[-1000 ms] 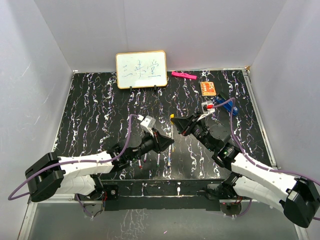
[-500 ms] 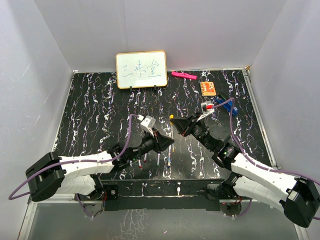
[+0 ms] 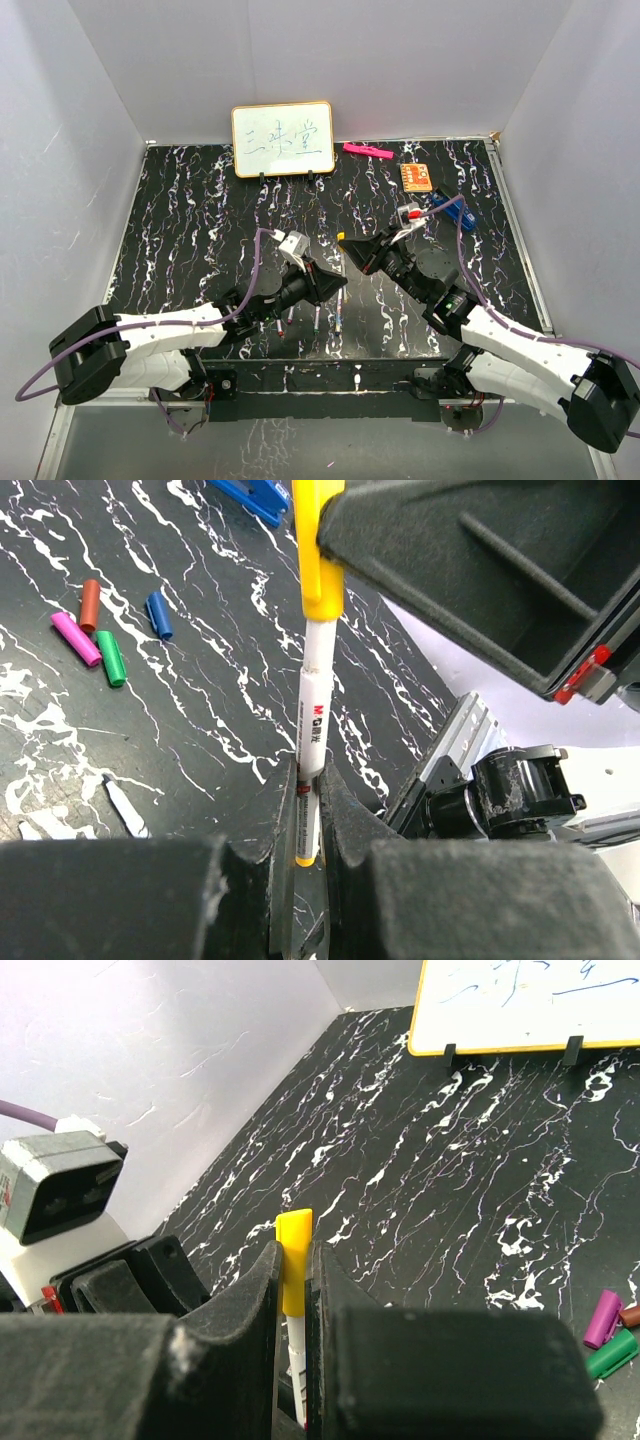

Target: Insert the pens into the pen caps

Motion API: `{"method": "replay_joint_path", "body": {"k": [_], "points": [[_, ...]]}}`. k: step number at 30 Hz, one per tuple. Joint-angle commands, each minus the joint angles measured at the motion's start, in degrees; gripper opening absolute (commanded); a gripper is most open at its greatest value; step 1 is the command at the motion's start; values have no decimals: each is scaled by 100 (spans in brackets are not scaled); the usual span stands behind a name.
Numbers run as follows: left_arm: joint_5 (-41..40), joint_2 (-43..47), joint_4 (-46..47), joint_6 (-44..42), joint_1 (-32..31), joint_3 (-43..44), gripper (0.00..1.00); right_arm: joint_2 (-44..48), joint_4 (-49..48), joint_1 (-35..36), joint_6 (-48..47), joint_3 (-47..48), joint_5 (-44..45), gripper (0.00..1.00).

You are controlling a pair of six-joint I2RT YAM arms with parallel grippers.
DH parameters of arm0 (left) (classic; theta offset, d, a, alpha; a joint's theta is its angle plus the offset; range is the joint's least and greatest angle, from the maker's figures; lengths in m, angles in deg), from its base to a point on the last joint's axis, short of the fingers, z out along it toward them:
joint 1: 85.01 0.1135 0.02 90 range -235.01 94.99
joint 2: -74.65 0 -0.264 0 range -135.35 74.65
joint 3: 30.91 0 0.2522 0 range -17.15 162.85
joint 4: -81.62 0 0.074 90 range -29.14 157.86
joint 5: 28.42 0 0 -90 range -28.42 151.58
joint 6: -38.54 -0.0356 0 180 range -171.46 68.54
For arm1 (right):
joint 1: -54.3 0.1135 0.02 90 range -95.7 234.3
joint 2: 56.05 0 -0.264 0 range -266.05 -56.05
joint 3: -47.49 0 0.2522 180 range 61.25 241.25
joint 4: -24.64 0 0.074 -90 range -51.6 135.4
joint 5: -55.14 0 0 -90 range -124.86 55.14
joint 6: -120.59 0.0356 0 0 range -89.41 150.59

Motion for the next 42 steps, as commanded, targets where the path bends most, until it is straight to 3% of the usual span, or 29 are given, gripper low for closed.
{"method": "replay_joint_path", "body": {"k": [1,35,42], "points": [[-215,271,178,-142,15,135,0,-33,-218,40,2,68,-129,0],[-1331,707,645,-992,33,382,0,-651,414,97,65,427,-659,0],[-1419,602,557,-1334,155,630,0,-968,1009,164,-20,673,-603,0]]}}
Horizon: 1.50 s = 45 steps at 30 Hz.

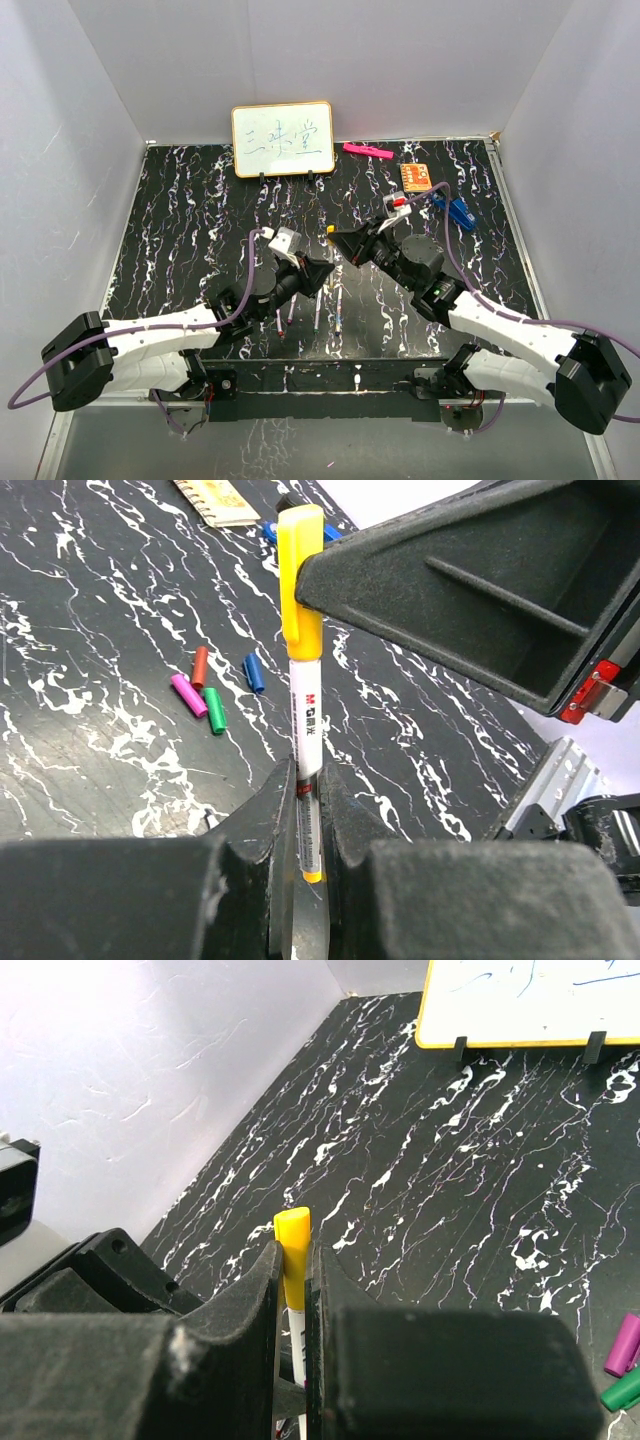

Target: Insert the pens into the pen caps

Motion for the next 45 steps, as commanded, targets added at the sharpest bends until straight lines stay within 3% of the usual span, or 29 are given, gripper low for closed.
{"method": "replay_joint_path", "body": {"k": [1,26,35,41,45], "points": [[-372,191,755,-403,180,621,0,-259,1086,174,-79,166,-369,0],[247,200,1048,-364,1008,974,0,-1073,1624,1010,10,20,358,0],[174,215,28,-1,1012,796,0,-988,1796,1019,-179,623,1378,0],[-355,27,-1611,578,1010,809,0,-828,2208,1013,-606,1626,2249,18],[-704,8,-2210,697,1014,768,0,-359,2304,1020,-700,1845,2800,33]]}}
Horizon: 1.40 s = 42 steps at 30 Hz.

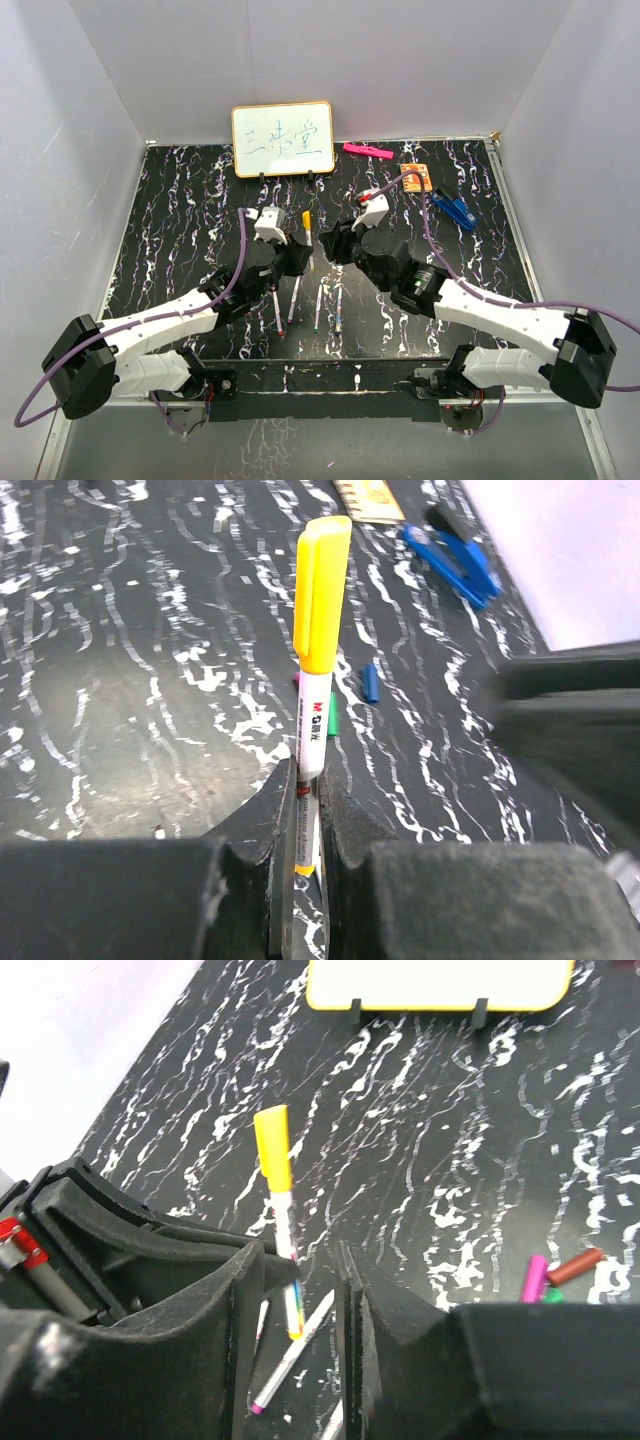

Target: Insert the pens into the pen caps

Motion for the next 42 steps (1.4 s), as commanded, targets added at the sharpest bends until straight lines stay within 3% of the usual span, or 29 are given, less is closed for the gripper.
{"method": "replay_joint_path", "body": {"k": [1,5,7,11,18,31,42], "points": [[-754,117,-676,273,72,129,0,590,503,30,-241,442,800,37],[-835,114,-769,155,137,147,0,802,968,30,-131,541,1202,71],[-815,91,-783,94,230,159,0,881,1125,29,-9,491,1350,74],[-605,52,-783,-13,518,161,0,937,1356,29,190,361,1644,97],[95,-237,-850,-198,1326,315,0,640,1845,-229,422,410,1801,98],[1184,-2183,-2248,-694,2640,1875,0,89,2123,-2569,780,125,-437,98],[1063,-3224,-2762,-1090,2811,2660,0,-110,2116,-2832,704,68,-712,98]]}}
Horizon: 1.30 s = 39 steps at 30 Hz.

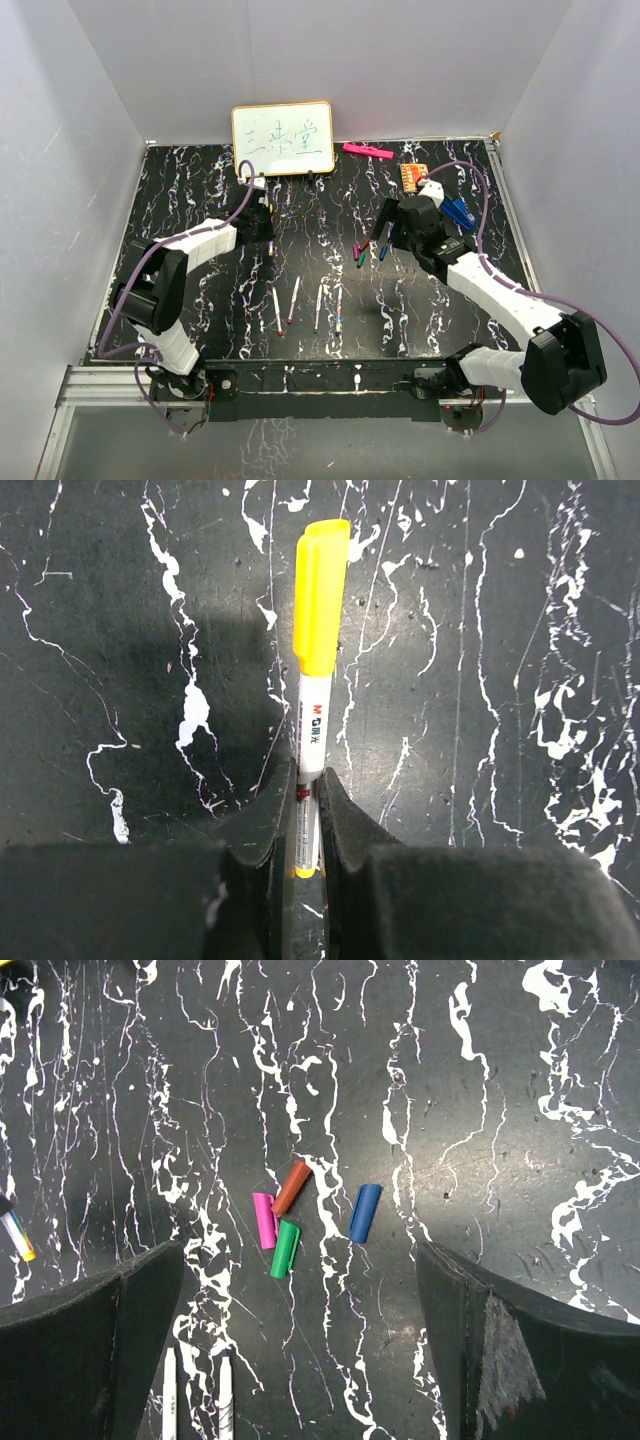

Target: Insert the pens into the pen caps

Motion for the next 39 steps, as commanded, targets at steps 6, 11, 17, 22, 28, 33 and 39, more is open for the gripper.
{"method": "replay_joint_path", "body": {"k": [6,11,17,22,28,33,39], "points": [[-248,-406,-606,-241,74,599,0,203,-205,-42,-10,-5,-25,98],[-472,-678,-744,-182,104,749,0,192,-196,-50,-13,-4,4,98],[-550,-900,-698,-102,174,798,2,89,-156,-55,-5,25,24,98],[-675,-1033,-798,43,209,905,10,7,-88,-52,-7,57,45,98],[-710,-1128,-841,130,218,978,29,-35,-77,-50,-37,35,-8,98],[-768,-1038,-898,150,220,1016,33,-35,-89,-52,-38,40,-10,98],[-997,-596,-1085,109,217,1024,36,-6,-71,-47,2,52,-25,98]]}}
